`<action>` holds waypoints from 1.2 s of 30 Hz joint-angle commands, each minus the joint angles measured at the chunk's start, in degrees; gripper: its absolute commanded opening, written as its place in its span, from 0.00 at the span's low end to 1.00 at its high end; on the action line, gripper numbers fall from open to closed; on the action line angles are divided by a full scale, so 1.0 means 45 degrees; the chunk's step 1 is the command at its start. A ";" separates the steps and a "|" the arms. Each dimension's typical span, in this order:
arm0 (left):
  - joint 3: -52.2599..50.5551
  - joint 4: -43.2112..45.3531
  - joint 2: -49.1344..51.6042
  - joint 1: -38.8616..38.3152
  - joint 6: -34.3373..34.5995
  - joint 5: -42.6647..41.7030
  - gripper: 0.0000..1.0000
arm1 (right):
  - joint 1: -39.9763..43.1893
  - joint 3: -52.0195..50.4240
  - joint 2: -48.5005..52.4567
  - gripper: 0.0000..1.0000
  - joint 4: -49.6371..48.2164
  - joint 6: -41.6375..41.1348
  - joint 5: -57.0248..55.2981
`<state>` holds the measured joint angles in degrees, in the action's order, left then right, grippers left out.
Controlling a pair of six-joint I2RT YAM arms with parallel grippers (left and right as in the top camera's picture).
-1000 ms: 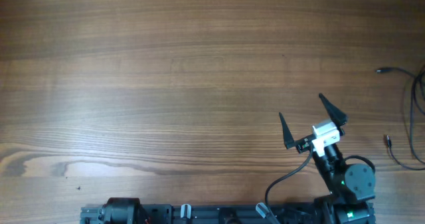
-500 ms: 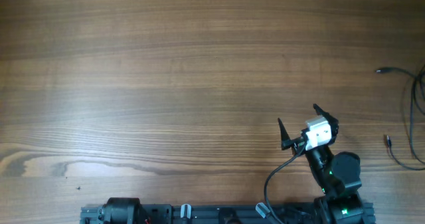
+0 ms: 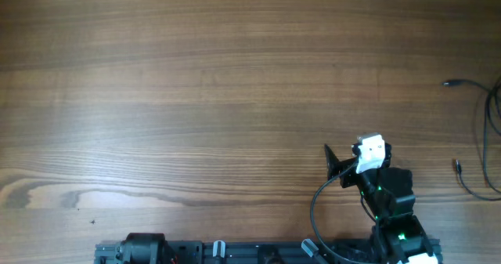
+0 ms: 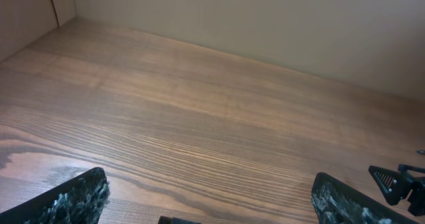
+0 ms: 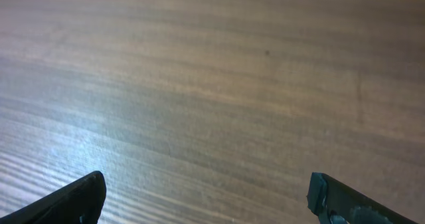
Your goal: Untangle cables
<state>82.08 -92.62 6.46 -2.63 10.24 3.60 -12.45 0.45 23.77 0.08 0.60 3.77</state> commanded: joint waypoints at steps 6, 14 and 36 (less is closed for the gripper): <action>0.0000 0.0146 -0.0049 0.0000 0.0112 0.0126 1.00 | 0.0146 -0.0029 -0.1904 1.00 -0.0029 -0.0219 -0.0170; 0.0000 0.0253 -0.0049 0.0005 0.0117 0.0126 1.00 | 0.1239 -0.0029 -0.5066 1.00 -0.0034 -0.0219 -0.0170; -0.5406 0.7485 -0.0044 0.0005 0.2613 -0.2764 1.00 | 0.1700 -0.0029 -0.5221 1.00 -0.0034 -0.0219 -0.0170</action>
<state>66.92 -64.29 6.39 -2.59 15.79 -2.72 -5.08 0.40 1.13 0.03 0.21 3.75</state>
